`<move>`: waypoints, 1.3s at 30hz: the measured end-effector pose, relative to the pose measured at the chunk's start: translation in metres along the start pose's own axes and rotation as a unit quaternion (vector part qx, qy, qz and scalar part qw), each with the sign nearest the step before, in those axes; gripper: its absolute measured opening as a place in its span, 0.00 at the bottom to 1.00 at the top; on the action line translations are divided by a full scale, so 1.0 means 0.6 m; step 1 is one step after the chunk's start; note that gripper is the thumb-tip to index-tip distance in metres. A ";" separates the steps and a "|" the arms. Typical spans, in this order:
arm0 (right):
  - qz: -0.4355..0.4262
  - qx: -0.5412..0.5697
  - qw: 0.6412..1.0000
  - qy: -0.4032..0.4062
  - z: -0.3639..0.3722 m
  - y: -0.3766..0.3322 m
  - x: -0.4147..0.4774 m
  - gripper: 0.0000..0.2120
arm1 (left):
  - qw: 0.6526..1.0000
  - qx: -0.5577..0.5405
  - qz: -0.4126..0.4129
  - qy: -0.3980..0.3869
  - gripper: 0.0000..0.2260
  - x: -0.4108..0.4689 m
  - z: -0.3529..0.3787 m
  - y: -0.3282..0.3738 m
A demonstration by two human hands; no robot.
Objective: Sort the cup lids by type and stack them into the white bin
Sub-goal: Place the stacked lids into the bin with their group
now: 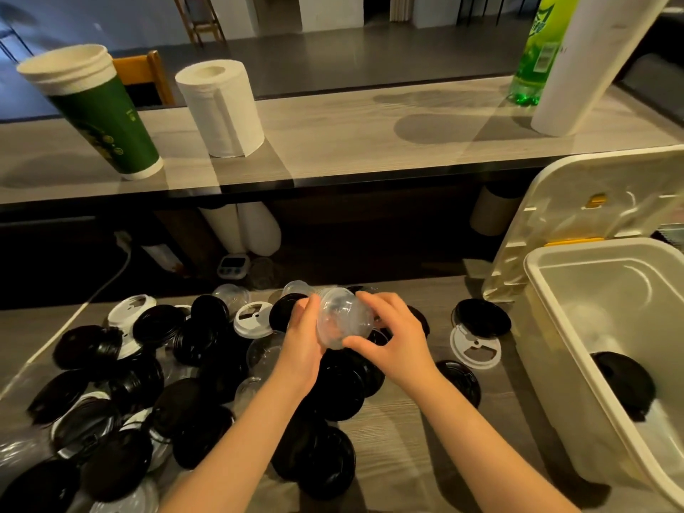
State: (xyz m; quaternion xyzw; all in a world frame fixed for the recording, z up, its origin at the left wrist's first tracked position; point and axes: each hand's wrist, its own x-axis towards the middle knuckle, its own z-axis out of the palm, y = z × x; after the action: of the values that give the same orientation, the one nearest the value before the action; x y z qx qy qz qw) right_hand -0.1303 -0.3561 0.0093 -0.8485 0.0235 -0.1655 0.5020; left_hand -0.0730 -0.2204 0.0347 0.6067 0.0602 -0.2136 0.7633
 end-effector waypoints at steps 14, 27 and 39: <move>0.135 -0.190 0.970 -0.065 -0.008 0.075 0.062 0.30 | 0.990 -0.081 -0.045 0.106 0.06 0.015 -0.071 -0.006; 0.102 -0.129 0.986 -0.005 0.030 0.074 0.095 0.28 | 0.988 0.026 0.049 0.144 0.05 0.021 -0.093 -0.003; 0.025 0.084 0.996 -0.036 0.046 -0.043 0.023 0.29 | 0.994 0.025 0.085 0.063 0.07 -0.013 -0.058 0.005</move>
State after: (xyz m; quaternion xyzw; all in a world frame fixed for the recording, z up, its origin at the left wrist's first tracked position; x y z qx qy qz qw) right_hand -0.1123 -0.3229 0.0231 -0.8079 0.0132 -0.1238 0.5760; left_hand -0.0729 -0.1846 0.0314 0.6409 0.0510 -0.1102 0.7579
